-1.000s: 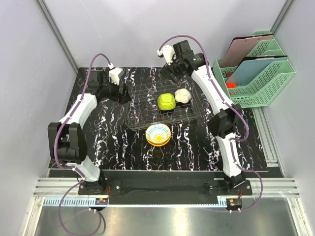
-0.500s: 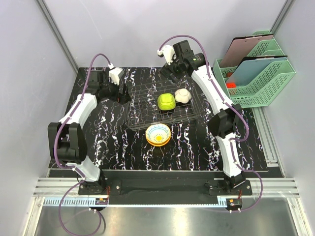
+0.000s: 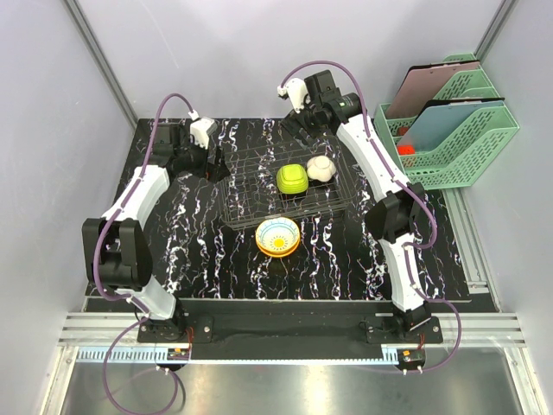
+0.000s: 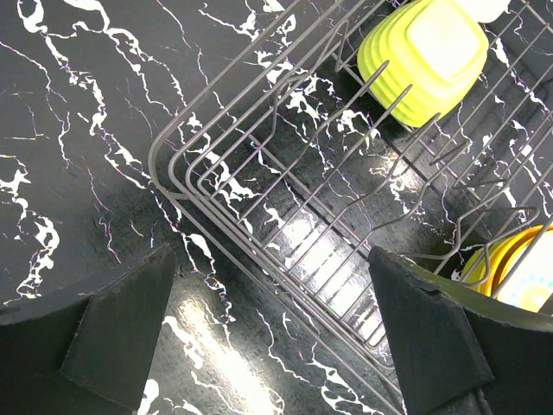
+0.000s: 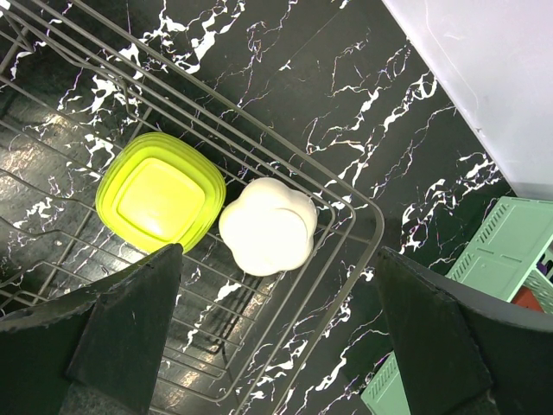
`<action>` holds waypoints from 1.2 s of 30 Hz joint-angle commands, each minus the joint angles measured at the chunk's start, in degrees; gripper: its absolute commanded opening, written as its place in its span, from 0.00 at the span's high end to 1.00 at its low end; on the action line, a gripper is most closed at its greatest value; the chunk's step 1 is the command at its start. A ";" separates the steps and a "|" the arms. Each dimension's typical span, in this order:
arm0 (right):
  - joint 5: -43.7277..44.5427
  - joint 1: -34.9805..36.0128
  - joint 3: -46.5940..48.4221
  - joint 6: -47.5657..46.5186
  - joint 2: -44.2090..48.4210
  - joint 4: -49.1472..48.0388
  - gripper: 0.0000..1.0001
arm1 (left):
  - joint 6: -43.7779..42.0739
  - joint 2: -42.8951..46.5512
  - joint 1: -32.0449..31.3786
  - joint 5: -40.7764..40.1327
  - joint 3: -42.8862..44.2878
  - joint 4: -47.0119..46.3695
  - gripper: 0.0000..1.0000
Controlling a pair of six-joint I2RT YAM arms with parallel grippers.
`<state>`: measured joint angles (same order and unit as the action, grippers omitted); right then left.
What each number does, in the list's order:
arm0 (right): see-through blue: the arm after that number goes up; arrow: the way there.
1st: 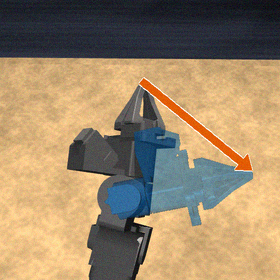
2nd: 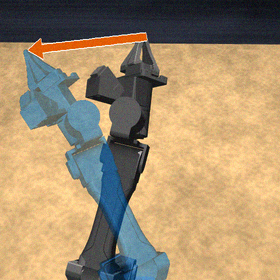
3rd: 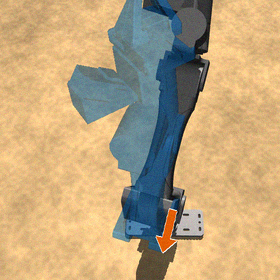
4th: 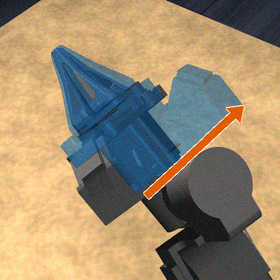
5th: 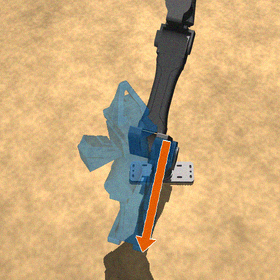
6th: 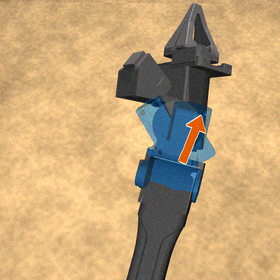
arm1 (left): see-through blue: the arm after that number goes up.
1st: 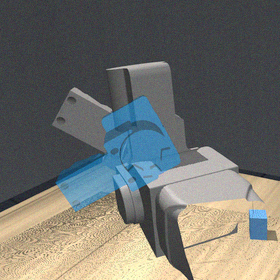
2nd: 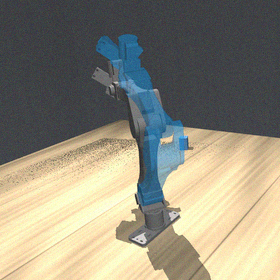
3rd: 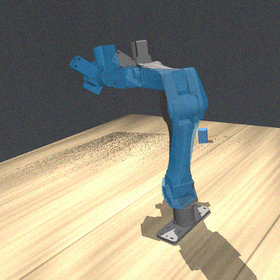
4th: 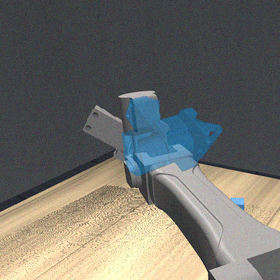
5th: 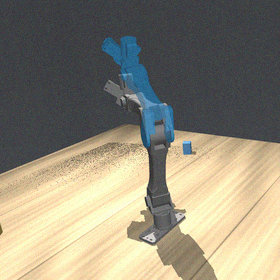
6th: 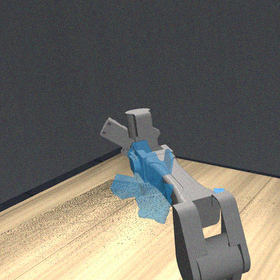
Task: Load the bowls into the dish rack
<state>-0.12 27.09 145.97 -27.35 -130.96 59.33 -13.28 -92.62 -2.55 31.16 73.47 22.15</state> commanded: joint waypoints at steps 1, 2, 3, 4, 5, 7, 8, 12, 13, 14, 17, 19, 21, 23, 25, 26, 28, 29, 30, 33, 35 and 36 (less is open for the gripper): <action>-0.41 -0.46 2.21 0.81 3.25 -2.11 0.00 | -0.52 2.18 0.26 -0.48 -0.08 -2.46 0.01; -0.41 -0.46 2.13 0.90 3.34 -2.11 0.00 | -0.69 2.18 0.26 -0.48 -0.17 -2.46 0.01; -0.41 -0.46 2.04 0.90 3.16 -2.11 0.00 | -0.70 2.27 0.26 -0.48 -0.26 -2.64 0.01; -0.49 -0.46 2.04 0.90 3.25 -2.11 0.00 | -0.78 2.18 0.17 -0.48 -0.26 -2.55 0.01; -0.76 -0.46 1.95 1.07 3.16 -2.11 0.00 | -0.78 2.18 0.17 -0.48 -0.35 -2.55 0.01; -1.02 -0.55 1.95 1.16 3.25 -2.29 0.00 | -0.78 2.27 0.26 -0.66 -0.43 -2.73 0.01; -1.02 -0.55 1.95 1.16 3.25 -2.20 0.00 | -0.87 2.27 0.17 -0.75 -0.43 -2.73 0.01; -1.02 -0.55 1.95 1.25 3.16 -2.20 0.00 | -0.96 2.70 0.26 -0.83 -0.43 -2.73 0.01; -1.11 -0.72 1.95 1.25 3.25 -2.20 0.00 | -0.87 2.79 0.17 -0.92 -0.43 -2.64 0.01; -1.20 -0.81 2.04 1.34 3.16 -2.11 0.00 | -0.87 2.71 0.17 -0.84 -0.43 -2.73 0.01; -1.29 -0.81 1.95 1.34 3.16 -2.20 0.00 | -0.70 2.88 0.26 -0.66 -0.52 -2.73 0.01; -1.20 -0.90 1.95 1.25 3.08 -2.20 0.00 | -0.70 2.88 0.26 -0.75 -0.43 -2.82 0.01; -1.11 -0.90 1.95 1.16 3.07 -2.29 0.01 | -0.78 3.06 0.26 -0.92 -0.52 -2.73 0.01; -1.11 -0.99 1.95 1.25 3.16 -2.20 0.00 | -0.78 3.23 0.26 -1.10 -0.52 -2.82 0.01; -1.02 -1.08 2.04 1.34 3.34 -2.20 0.00 | -1.13 3.58 0.26 -1.27 -0.52 -2.82 0.01; -1.11 -1.16 2.04 1.34 3.43 -2.20 0.01 | -1.22 3.76 0.26 -1.71 -0.44 -2.82 0.01; -1.29 -1.25 2.30 1.60 3.78 -2.20 0.00 | -1.40 4.55 0.26 -2.06 -0.43 -2.73 0.01; -1.29 -1.43 2.47 1.69 3.87 -2.29 0.00 | -1.31 4.99 0.26 -2.59 -0.26 -2.73 0.01; -1.37 -1.60 2.65 1.78 3.95 -2.29 0.00 | -1.22 5.34 0.17 -2.68 -0.26 -2.82 0.01; -1.29 -2.04 2.83 2.48 4.30 -2.55 0.00 | -0.61 5.96 0.35 -3.64 -0.08 -2.73 0.01; -0.85 -2.57 2.91 3.09 4.39 -2.90 0.00 | -0.17 6.40 0.26 -5.39 0.09 -2.73 0.01; -0.59 -2.74 2.92 3.36 4.39 -3.17 0.00 | 0.09 6.66 0.44 -5.93 0.09 -2.73 0.01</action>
<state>-0.78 25.63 146.04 -25.82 -130.89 58.33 -13.65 -88.95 -2.55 28.51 73.45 22.09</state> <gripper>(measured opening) 0.994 0.987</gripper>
